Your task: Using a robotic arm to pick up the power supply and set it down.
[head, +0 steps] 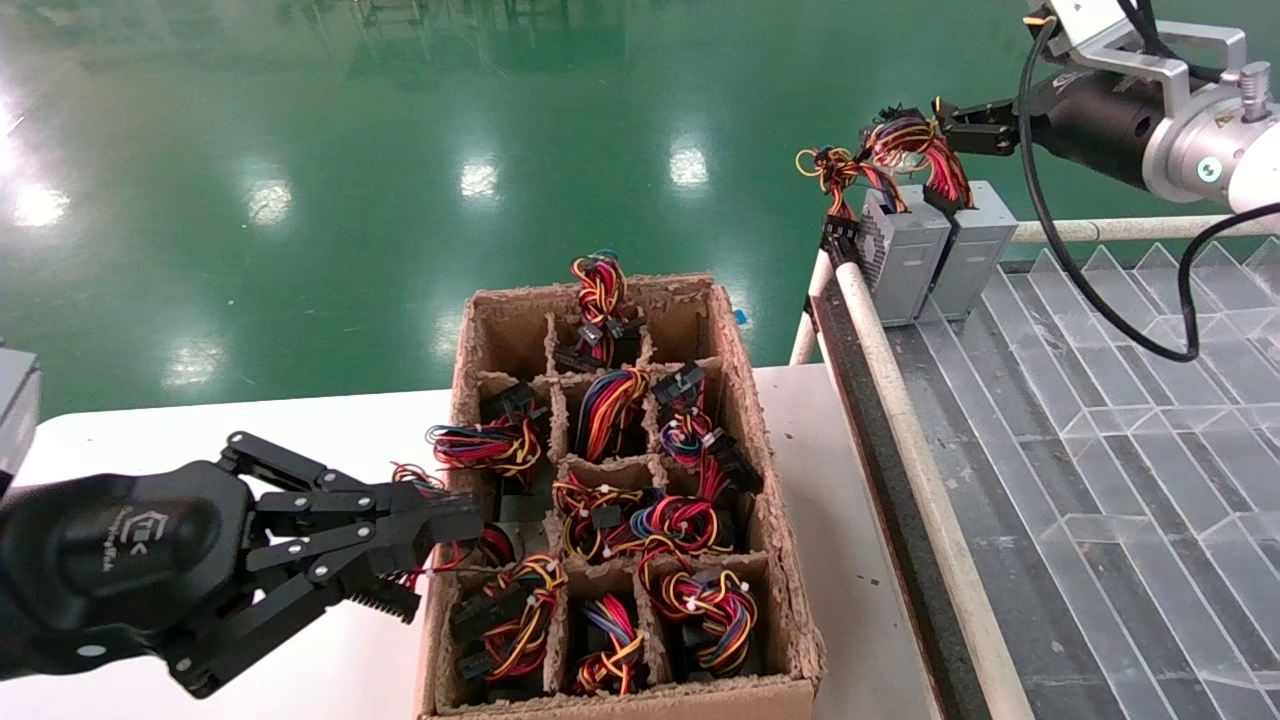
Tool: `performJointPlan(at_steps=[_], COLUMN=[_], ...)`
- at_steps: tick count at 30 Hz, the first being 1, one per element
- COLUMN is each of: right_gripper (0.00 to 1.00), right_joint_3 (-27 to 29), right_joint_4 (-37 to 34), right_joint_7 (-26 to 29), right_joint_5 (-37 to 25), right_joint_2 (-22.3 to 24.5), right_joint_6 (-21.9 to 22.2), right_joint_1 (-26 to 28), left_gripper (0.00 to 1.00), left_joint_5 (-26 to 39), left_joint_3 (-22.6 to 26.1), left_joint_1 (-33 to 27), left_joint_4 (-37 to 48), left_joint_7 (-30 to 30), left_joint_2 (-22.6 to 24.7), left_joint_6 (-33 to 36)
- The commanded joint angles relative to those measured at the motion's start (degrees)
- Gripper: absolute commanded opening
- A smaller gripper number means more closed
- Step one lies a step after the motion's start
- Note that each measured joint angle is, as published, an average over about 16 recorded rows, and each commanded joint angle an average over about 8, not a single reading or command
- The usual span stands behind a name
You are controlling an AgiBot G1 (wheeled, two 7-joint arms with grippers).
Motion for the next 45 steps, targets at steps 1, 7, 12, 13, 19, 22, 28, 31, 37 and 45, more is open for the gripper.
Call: performJointPlan(at_steps=[1,7,12,13,19,22,28,31,37,45], right_gripper=[1.0,1.0,1.0,1.0,1.0,1.0,1.0,1.0,1.0,1.0], right_joint_3=[0.31,0.02,0.47,0.83,3.97,4.91,5.44,5.78,6.44,7.31], right_joint_4=[0.44,-1.81,-3.32,-2.83,4.63,7.4,9.58,10.84,13.34,16.66], right_joint_7=[0.31,-1.32,-1.76,-2.02,-6.44,-8.43,-9.73,-10.28,-11.37,-12.8], right_joint_5=[0.76,0.88,1.49,2.29,9.8,12.6,17.13,19.91,25.45,32.78], right_joint_2=[0.16,-0.71,-0.86,-0.58,2.34,3.44,4.94,5.88,7.75,10.21], right_joint_6=[-0.32,0.57,1.28,1.19,0.95,0.33,-4.21,-6.92,-12.33,-19.48], right_joint_1=[-0.25,-0.76,-0.13,-0.26,-4.26,-6.11,-8.11,-9.49,-12.23,-15.86], left_gripper=[0.0,0.0,0.0,0.0,0.0,0.0,0.0,0.0,0.33,1.0], left_joint_5=[0.0,0.0,0.0,0.0,0.0,0.0,0.0,0.0,0.0,0.0], left_joint_3=[0.0,0.0,0.0,0.0,0.0,0.0,0.0,0.0,0.0,0.0], left_joint_1=[0.0,0.0,0.0,0.0,0.0,0.0,0.0,0.0,0.0,0.0], left_joint_4=[0.0,0.0,0.0,0.0,0.0,0.0,0.0,0.0,0.0,0.0], left_joint_7=[0.0,0.0,0.0,0.0,0.0,0.0,0.0,0.0,0.0,0.0], left_joint_2=[0.0,0.0,0.0,0.0,0.0,0.0,0.0,0.0,0.0,0.0], left_joint_6=[0.0,0.0,0.0,0.0,0.0,0.0,0.0,0.0,0.0,0.0])
